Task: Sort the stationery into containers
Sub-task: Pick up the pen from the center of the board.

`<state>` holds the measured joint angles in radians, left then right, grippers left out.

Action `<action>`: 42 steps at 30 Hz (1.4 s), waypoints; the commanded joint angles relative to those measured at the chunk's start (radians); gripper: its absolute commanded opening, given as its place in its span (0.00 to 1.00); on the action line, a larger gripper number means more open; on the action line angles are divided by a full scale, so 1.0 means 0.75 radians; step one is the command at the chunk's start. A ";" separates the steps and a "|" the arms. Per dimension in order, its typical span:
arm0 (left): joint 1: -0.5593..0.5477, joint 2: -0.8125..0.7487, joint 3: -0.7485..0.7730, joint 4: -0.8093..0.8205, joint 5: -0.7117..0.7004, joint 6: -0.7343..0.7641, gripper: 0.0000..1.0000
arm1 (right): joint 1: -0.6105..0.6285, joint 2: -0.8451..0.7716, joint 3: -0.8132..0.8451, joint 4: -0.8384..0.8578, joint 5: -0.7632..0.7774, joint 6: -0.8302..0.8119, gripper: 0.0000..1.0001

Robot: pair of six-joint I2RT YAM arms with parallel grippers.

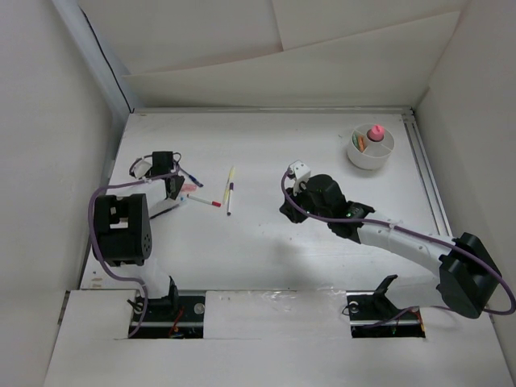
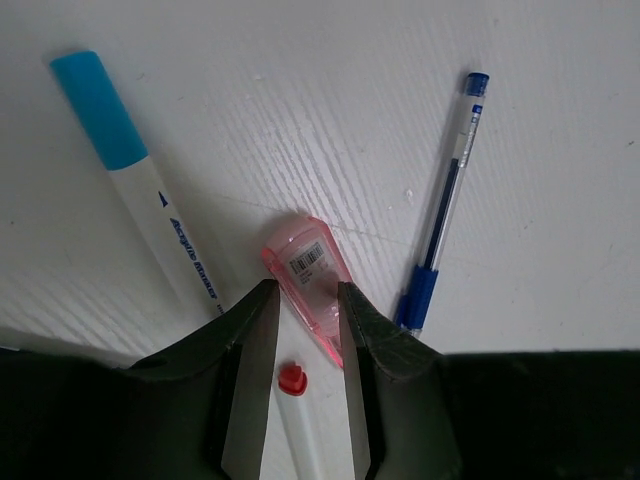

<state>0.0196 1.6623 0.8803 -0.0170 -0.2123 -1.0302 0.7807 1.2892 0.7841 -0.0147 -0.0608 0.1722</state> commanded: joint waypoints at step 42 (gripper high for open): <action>0.004 0.023 0.164 -0.084 -0.079 0.093 0.00 | 0.012 -0.040 0.034 0.065 -0.029 -0.015 0.23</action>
<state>0.0196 1.7641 1.0241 -0.0284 -0.2554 -0.9897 0.7807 1.2892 0.7841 -0.0151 -0.0792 0.1719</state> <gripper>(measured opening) 0.138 0.233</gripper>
